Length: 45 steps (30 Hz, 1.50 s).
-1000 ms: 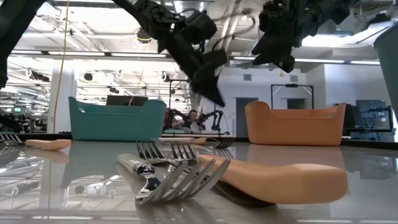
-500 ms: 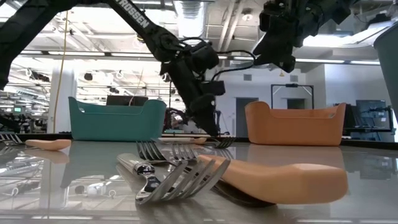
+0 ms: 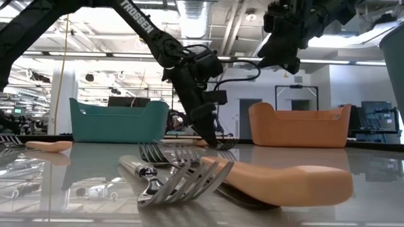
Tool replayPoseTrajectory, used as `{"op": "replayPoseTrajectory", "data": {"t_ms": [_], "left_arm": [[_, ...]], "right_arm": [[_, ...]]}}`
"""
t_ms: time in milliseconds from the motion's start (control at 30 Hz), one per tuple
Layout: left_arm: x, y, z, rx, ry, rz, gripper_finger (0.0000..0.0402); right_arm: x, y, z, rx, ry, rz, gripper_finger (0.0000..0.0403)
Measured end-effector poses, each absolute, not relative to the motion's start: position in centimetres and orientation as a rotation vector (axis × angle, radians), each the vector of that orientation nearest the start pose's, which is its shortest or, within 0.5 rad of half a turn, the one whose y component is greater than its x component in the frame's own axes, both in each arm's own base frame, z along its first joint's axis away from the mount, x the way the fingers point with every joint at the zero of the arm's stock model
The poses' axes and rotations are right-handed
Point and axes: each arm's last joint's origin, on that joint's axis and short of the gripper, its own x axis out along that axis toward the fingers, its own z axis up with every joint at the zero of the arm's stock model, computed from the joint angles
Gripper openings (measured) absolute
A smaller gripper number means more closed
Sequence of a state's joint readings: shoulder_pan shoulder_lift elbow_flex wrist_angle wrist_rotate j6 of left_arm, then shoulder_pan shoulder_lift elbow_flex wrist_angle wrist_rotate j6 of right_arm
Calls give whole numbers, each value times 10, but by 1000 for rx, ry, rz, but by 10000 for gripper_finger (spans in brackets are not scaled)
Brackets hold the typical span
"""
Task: Sort silverware by color (type)
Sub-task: Put the white fork into the green bin
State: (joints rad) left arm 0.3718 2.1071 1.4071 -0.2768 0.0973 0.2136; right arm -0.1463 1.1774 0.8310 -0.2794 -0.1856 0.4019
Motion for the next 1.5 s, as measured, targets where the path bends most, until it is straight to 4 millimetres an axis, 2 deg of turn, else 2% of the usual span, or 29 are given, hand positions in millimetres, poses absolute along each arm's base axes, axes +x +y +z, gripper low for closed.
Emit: {"op": "replayPoseTrajectory", "data": {"t_ms": [333,700,867,1067,1200,1333,1500], "left_arm": [[407,155,137,-26,976,148,83],[407,155,137,-39,980,167,83],[407,155,150,-45,968,173,83],[407,154,204,-19,838,187,83],[397,150,247,6,741,203,83],[376,149,295,78,640,260,83],[338,163,327,156,676,359,83]], "right_arm": [[246,-31,264,492,616,-86,148],[246,-31,265,500,614,-88,148],[246,-31,265,500,614,-89,148],[246,-31,265,501,609,-91,148],[247,-33,267,499,584,-95,148],[248,-38,268,502,561,-108,148],[249,-43,272,512,514,-123,148]]}}
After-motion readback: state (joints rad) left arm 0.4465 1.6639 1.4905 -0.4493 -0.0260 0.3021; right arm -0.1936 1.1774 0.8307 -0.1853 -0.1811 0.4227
